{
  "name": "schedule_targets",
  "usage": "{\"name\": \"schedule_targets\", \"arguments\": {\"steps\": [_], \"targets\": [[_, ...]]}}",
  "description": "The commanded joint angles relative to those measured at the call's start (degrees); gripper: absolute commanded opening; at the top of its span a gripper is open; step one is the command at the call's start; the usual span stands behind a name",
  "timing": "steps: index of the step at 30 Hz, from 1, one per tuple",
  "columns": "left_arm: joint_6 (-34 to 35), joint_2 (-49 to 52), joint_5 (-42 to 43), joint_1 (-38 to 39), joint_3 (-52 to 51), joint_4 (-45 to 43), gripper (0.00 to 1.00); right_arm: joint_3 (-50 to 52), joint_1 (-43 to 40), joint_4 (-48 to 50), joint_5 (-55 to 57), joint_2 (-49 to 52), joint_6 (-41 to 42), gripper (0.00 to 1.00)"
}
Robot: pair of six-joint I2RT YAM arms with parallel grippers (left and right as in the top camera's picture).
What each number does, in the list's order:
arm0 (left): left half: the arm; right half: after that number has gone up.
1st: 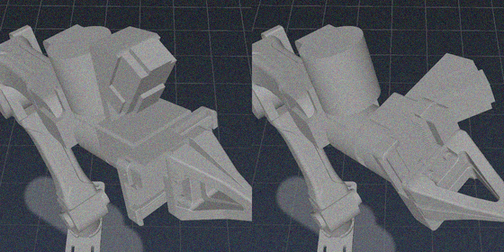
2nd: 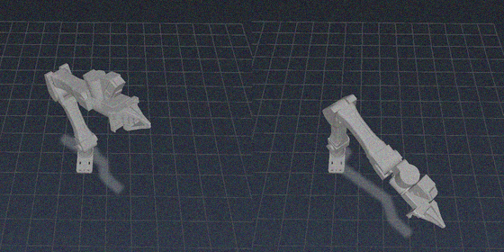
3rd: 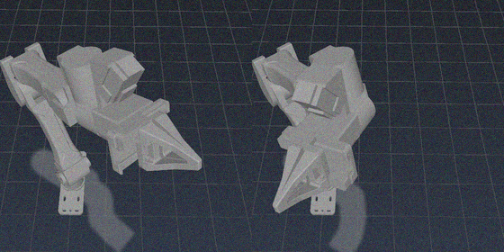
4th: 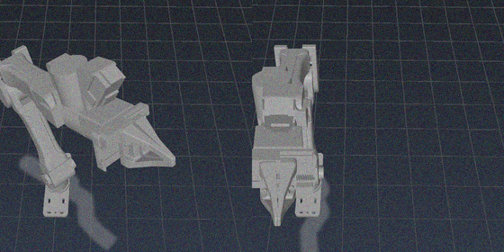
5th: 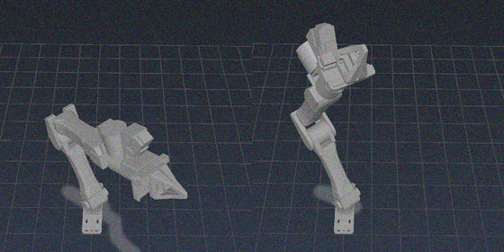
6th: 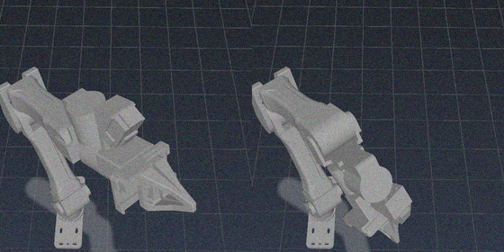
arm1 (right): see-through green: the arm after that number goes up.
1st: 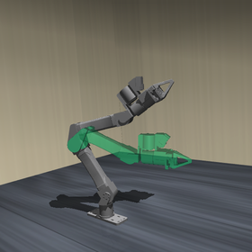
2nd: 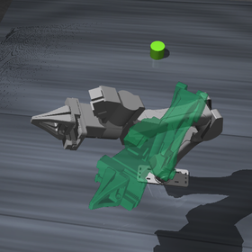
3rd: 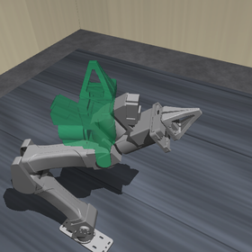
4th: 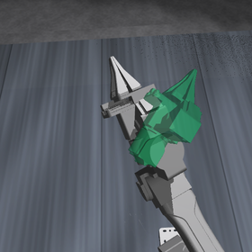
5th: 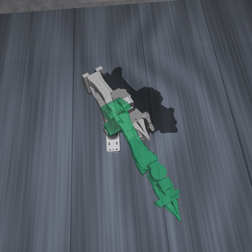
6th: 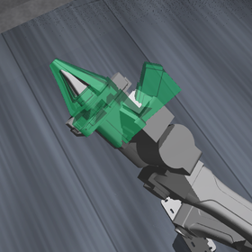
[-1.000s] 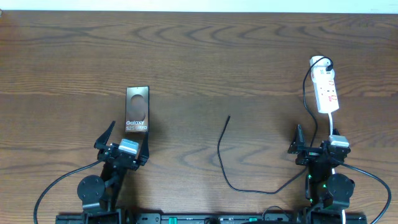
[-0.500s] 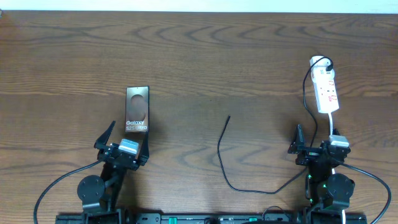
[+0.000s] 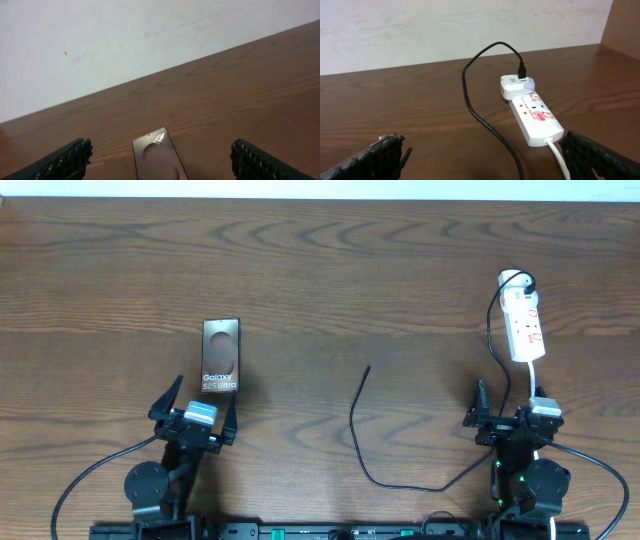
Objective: Plug charger to phone and switch on socket
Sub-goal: 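Move the left gripper forward over the Galaxy phone on its stand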
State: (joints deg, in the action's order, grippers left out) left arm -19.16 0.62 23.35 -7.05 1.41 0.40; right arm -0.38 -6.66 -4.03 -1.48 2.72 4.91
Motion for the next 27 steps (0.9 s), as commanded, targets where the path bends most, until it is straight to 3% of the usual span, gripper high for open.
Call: {"name": "schedule_targets", "arguments": {"steps": [1,27], "targets": [[4.76,-0.39,-3.43,0.11,0.48,1.9,0.9,0.07,0.33,-0.26,0.7,-0.15,-0.92,0.99],[10.75,0.92,-5.92,0.11,3.26,1.73,0.9,0.07,0.33,-0.26,0.7,-0.15,-0.92,0.99]]}}
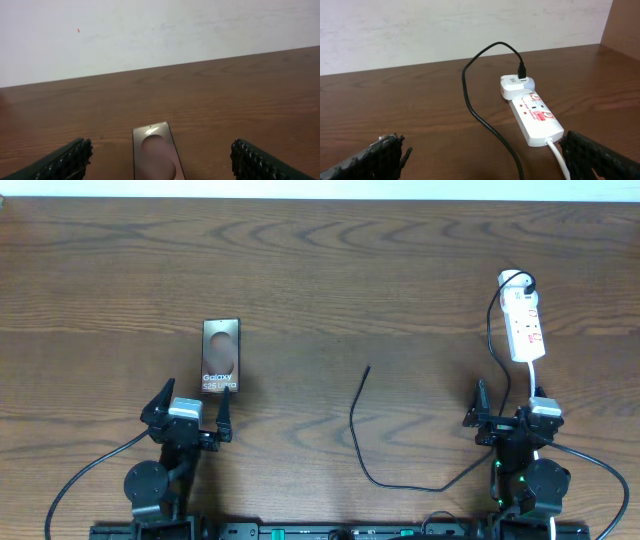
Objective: Plug charger to phone and switch on socket
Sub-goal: 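Move the left gripper forward over the Galaxy phone on its stand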
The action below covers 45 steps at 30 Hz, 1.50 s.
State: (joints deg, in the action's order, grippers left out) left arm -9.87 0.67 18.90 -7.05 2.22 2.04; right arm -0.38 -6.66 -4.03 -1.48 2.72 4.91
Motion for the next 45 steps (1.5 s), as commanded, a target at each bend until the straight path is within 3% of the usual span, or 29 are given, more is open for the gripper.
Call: {"name": "schedule_targets", "arguments": {"steps": [1,13,22,35,39,45], "targets": [[1.42,1.46,-1.81,0.11,2.69,0.09,0.91,0.07,0.33,-0.28,0.7,-0.15,-0.92,0.99],[2.73,12.24,-2.05,0.11,7.56,-1.36,0.9,0.07,0.33,-0.26,0.7,-0.15,-0.92,0.99],[5.16,31.23,-2.05,0.11,20.52,1.81,0.9,0.07,0.33,-0.26,0.7,-0.15,-0.92,0.99],[11.34,69.46,-2.05,0.13,54.47,26.16,0.9,0.07,0.33,-0.26,0.7,-0.15,-0.92,0.99],[12.15,80.98,-2.08,0.13,66.49,37.27,0.9,0.07,0.33,-0.26,0.7,-0.15,-0.92,0.99],[12.11,89.44,-2.03,0.28,72.98,46.18,0.9,0.07,0.33,-0.26,0.7,-0.15,-0.92,0.99]]}}
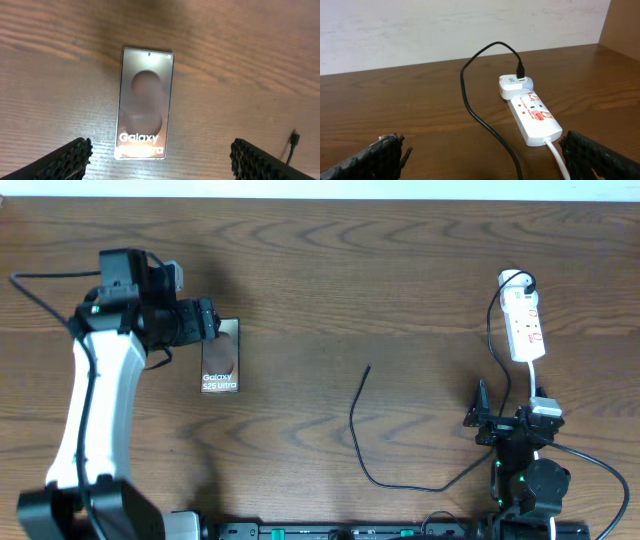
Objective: Plug charger to phone and switch on socket
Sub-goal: 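Move the left gripper forward over the Galaxy phone on its stand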
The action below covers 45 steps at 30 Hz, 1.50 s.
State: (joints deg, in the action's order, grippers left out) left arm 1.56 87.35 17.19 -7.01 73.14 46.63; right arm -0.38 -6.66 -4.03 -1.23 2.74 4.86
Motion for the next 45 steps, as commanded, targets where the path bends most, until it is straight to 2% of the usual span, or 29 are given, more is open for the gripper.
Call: {"name": "schedule_targets", "arguments": {"steps": [1,15,25,30,45], "targets": [[0.7,3.45,-0.33,0.24,2.05,1.62,0.91,0.07,0.33,-0.26,0.46,-0.17,-0.87,0.99],[0.66,4.39,-0.42,0.24,2.1,0.9,0.91,0.07,0.33,-0.26,0.46,-0.17,-0.87,0.99],[2.16,5.18,-10.54,1.38,8.15,6.97,0.91,0.07,0.33,-0.26,0.46,-0.17,-0.87,0.99],[2.14,7.74,-11.54,3.23,11.23,8.22,0.91,0.07,0.33,-0.26,0.46,-0.17,-0.87,0.99],[1.42,18.25,-13.22,5.31,11.37,9.53,0.91,0.07,0.33,-0.28,0.46,-0.17,-0.87,0.99]]}}
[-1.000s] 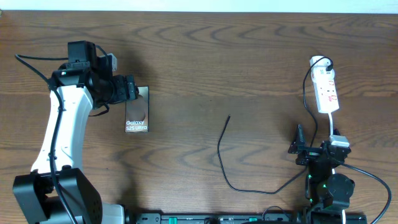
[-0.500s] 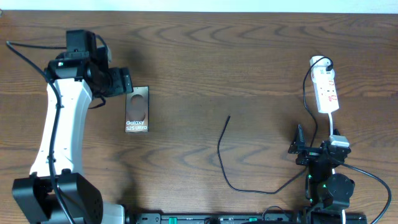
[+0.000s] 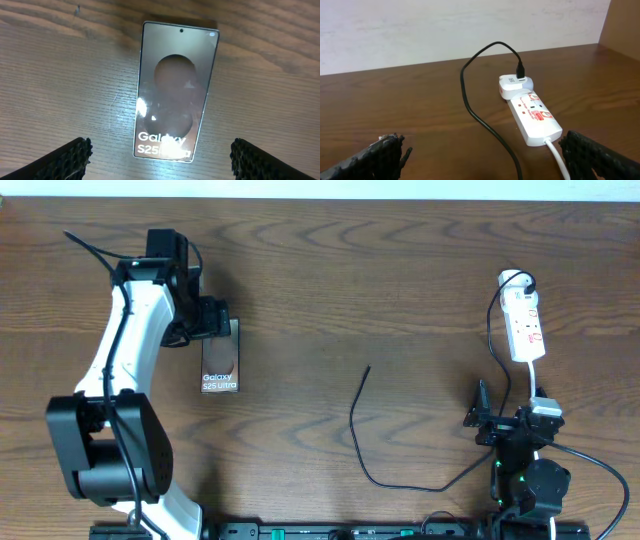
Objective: Plug charger to phone and switch on socket
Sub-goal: 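Move the left gripper forward over the Galaxy phone on its stand, then lower the left gripper and close it on the phone's sides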
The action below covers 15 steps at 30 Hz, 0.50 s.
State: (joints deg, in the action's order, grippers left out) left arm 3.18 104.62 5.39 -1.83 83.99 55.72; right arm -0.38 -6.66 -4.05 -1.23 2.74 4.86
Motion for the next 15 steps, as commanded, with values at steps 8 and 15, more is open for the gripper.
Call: {"name": "schedule_targets", "arguments": {"steps": [8,15], "targets": [[-3.37,6.29,-1.64,2.1,0.52,0.48,0.91,0.07,0.33,-0.24,0.46,-0.17,-0.87,0.99],[-3.32,7.63,-1.62,2.89,0.52,-0.7,0.9,0.07,0.33,-0.24,0.46,-0.17,-0.85,0.99]]}}
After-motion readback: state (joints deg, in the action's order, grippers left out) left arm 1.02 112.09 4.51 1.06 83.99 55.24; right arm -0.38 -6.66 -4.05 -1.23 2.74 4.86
